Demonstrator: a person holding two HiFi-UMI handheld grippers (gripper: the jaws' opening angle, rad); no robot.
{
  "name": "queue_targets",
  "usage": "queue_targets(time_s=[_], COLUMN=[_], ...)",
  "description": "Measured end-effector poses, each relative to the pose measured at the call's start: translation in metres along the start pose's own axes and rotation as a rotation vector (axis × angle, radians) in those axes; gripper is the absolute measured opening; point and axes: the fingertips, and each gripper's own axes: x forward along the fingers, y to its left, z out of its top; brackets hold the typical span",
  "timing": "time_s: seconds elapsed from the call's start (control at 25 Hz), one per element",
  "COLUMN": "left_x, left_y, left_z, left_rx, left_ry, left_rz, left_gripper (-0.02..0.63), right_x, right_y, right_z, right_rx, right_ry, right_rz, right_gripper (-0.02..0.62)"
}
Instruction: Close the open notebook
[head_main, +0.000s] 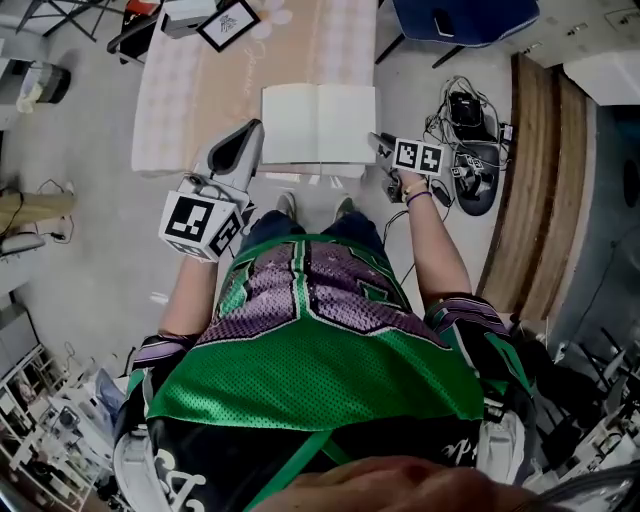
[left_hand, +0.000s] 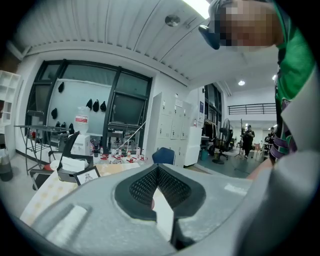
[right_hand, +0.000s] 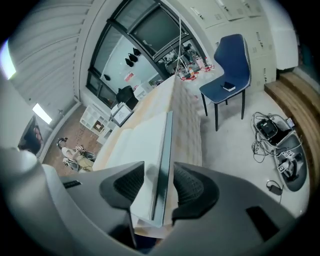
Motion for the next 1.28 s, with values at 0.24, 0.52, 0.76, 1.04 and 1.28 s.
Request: queue_targets(time_s=[0.24, 0.52, 0.76, 1.04, 1.28], left_x=[-0.009, -0.018, -0.025, -0.035, -0.038], left_y=[0.011, 0.017, 0.024, 0.035, 0.041], left_z=[-0.008, -0.011, -0.010, -0.002, 0.000], left_rx=[-0.011, -0.050, -0.058, -0.057, -0.062], left_ry=[0.006, -0.013, -0.029, -0.049, -0.060], left_rz=[0.018, 0.043, 0.073, 0.098, 0.103], left_gripper=[0.015, 0.015, 0.015, 0.015, 0.015], right_x=[0.007, 0.005, -0.001, -0.013, -0.022], right_y=[0.006, 0.011, 0.017, 0.026, 0.039], right_z=[-0.006, -0.008, -0.006, -0.001, 0.003], right_rx=[0.030, -0.028, -0.105, -0.177, -0.215], right_ry=[0.032, 0.065, 0.073, 0.077, 0.076], right_rz=[0.061, 0.058, 0.036, 0.022, 0.036], right_gripper=[0.169, 0.169, 0.168, 0.167, 0.167])
